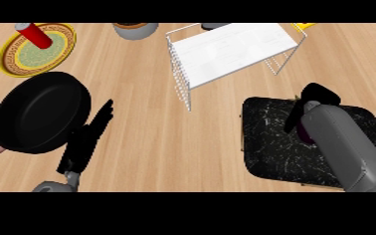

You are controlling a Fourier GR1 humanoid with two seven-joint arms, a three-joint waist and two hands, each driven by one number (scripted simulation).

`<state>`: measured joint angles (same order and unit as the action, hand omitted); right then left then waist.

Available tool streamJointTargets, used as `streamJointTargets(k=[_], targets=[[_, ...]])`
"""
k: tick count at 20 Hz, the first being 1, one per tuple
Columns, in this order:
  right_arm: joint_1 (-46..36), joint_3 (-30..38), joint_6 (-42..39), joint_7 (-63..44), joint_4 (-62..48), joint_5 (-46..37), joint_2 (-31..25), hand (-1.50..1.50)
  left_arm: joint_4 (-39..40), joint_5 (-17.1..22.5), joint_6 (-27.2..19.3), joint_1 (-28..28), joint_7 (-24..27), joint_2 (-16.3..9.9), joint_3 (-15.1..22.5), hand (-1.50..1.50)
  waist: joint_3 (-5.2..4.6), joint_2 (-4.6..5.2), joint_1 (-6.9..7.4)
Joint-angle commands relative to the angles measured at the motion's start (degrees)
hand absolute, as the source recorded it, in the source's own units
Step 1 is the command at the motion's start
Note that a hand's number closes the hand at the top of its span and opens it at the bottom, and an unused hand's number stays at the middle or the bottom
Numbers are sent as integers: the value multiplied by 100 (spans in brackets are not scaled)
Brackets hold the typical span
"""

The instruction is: Pick the eggplant from the tray and place it in the tiered shelf

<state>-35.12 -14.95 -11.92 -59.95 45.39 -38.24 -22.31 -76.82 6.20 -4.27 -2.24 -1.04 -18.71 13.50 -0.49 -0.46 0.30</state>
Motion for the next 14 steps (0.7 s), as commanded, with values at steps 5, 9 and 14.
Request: streamJointTargets(k=[5,9,14], targets=[[-54,-32,164,58,-469,-513,442,150,23,-17,260,-55,84,-19,-336,0,49,55,13],[-58,93,362,145,-429,-835,214,150,-74,-166,294,64,-21,91,-281,0,49,52,12],[208,-187,243,1595,502,-806,-139,150,-342,-270,139,74,-275,148,-223,0,51,27,-39]])
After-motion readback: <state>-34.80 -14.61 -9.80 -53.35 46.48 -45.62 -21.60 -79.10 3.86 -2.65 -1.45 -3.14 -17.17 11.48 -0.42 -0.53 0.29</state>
